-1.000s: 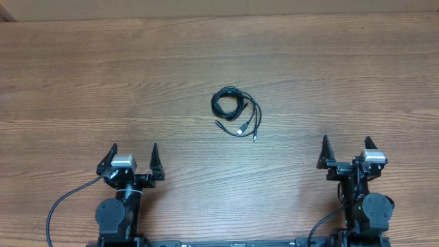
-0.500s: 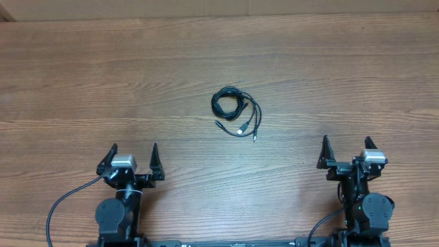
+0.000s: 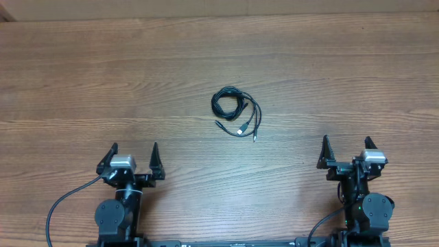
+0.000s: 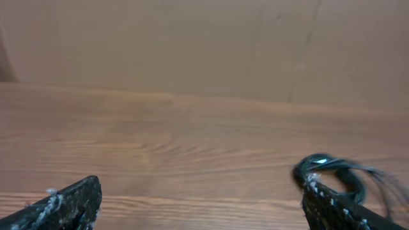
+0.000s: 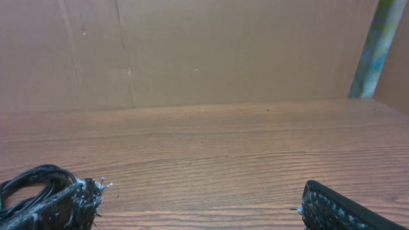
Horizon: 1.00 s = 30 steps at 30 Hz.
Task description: Untangle cables
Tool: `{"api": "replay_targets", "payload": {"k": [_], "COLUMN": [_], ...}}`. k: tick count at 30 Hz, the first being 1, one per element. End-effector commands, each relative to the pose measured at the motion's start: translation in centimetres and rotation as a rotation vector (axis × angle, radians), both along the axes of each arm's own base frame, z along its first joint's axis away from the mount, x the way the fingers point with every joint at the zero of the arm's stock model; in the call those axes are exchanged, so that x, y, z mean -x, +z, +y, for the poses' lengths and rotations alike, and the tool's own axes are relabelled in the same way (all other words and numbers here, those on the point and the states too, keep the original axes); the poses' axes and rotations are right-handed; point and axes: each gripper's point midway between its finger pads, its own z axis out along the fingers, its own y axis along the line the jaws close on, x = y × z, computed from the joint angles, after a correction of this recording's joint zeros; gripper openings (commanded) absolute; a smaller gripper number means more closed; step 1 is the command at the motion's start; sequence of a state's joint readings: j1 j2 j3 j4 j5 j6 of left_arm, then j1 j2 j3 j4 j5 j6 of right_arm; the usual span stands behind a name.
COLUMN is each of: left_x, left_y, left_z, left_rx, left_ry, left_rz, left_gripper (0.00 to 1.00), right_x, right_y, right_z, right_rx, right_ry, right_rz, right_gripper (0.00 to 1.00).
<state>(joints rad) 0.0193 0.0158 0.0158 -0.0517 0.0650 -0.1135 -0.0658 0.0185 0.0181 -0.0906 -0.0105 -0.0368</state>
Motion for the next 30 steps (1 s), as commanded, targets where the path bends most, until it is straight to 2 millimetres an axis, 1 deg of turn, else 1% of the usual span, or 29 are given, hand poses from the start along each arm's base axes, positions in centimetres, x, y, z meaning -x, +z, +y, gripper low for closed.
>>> {"api": "replay_targets", "payload": {"k": [1,5,9,11,13,15,17,18,21,23,24,27,30], "left_x": [0.3,0.5,1.1,1.7,1.9,1.7,1.4,1.2,0.4,0.0,-0.3,-0.9,-1.7], "left_y": [1.3,1.7,1.3,1.8,2.9,4.1,4.7,5.0,5.5,5.8,6.0,6.1,6.8], "left_z": [-1.0,-1.0,-1.2,-1.1,-0.6,-0.5,-0.7,-1.0,-3.5,-4.8,-5.6,-6.2,-7.5], "left_rx": [0.174,0.199,0.216,0.215,0.189,0.156,0.159,0.163,0.148,0.149,0.153,0.189,0.237], "left_ry": [-0.048,-0.049,-0.047,-0.036,-0.005,-0.001,-0.007,-0.025,-0.175,-0.254,-0.307,-0.336,-0.411], "left_rz": [-0.02,-0.002,0.104,0.153,0.178,0.206,0.261,0.297,0.436,0.514,0.583,0.698,0.752], "left_gripper": [1.0,1.0,1.0,1.0,1.0,1.0,1.0,1.0,1.0,1.0,1.0,1.0,1.0], "right_x": [0.0,0.0,0.0,0.0,0.0,0.0,0.0,0.0,0.0,0.0,0.0,0.0,0.0], "right_y": [-0.2,-0.2,-0.2,-0.2,-0.2,-0.2,-0.2,-0.2,-0.2,-0.2,-0.2,-0.2,-0.2], "right_z": [-0.3,-0.3,-0.3,-0.3,-0.3,-0.3,-0.3,-0.3,-0.3,-0.3,-0.3,-0.3,-0.3], "right_rx": [-0.006,-0.005,-0.005,-0.005,-0.005,-0.005,-0.005,-0.006,-0.005,-0.005,-0.005,-0.005,-0.005], "right_ry": [-0.016,-0.016,-0.016,-0.016,-0.016,-0.016,-0.016,-0.016,-0.016,-0.016,-0.016,-0.016,-0.016], "right_rz": [-0.001,-0.001,-0.001,-0.001,-0.001,-0.001,-0.001,-0.001,-0.001,-0.001,-0.001,-0.001,-0.001], "right_gripper": [1.0,1.0,1.0,1.0,1.0,1.0,1.0,1.0,1.0,1.0,1.0,1.0,1.0]}}
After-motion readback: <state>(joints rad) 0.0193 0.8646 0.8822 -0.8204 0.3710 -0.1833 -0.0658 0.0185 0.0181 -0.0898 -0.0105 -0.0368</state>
